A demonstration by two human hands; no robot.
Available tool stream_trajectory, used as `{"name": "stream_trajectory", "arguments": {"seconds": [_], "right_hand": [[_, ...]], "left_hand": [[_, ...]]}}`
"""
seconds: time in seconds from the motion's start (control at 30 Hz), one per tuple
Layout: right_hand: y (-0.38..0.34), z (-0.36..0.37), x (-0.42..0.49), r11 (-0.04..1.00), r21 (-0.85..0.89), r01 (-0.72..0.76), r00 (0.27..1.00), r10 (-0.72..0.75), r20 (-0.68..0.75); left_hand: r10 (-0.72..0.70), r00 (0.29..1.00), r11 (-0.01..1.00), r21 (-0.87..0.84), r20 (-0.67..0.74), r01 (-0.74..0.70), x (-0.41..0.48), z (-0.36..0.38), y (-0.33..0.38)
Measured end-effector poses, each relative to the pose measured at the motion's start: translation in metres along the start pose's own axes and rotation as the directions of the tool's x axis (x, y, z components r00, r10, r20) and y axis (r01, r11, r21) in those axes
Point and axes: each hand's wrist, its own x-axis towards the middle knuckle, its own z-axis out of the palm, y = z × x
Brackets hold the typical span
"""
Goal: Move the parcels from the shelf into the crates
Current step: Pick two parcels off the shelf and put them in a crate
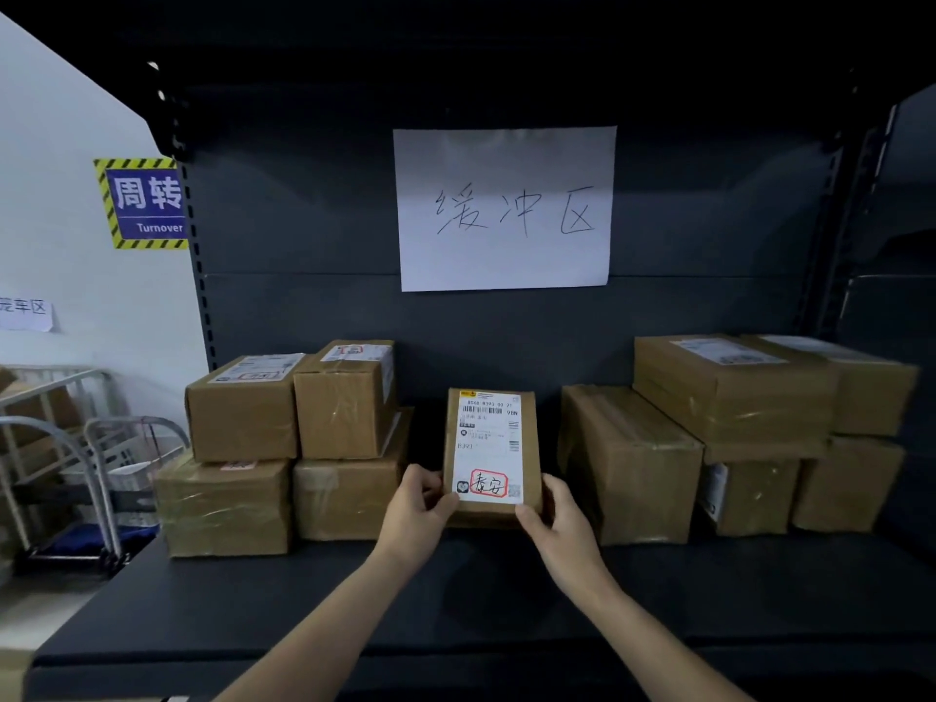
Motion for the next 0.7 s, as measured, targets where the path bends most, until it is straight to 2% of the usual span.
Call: {"name": "stream_trajectory", "arguments": {"seconds": [0.27,0.47,0.57,0.7], "right_hand": [[0.016,0.002,-0.003,0.986,-0.169,-0.012,1.0,0.012,0.003],[0.019,-0.002,-0.004,0.976,-0.216,0.005,1.0,0.002,0.03],[0.01,-0.008,-0.002,0.968,-0.245,0.052,0.998,-0.057,-0.014],[-0.028,-0.021,0.002,0.942,-0.29,0.169,0.971,-0.209,-0.114]], "left_hand": [[-0.004,0.998,0.99,0.142,0.056,-0.004,-0.021,0.013,-0.007],[-0.006,0.995,0.97,0.244,0.098,-0.018,-0.026,0.016,-0.008],[0.064,0.995,0.949,0.304,0.083,-0.086,-0.024,0.005,-0.004],[0.161,0.986,0.931,0.337,-0.033,-0.141,-0.017,-0.024,0.008]]}}
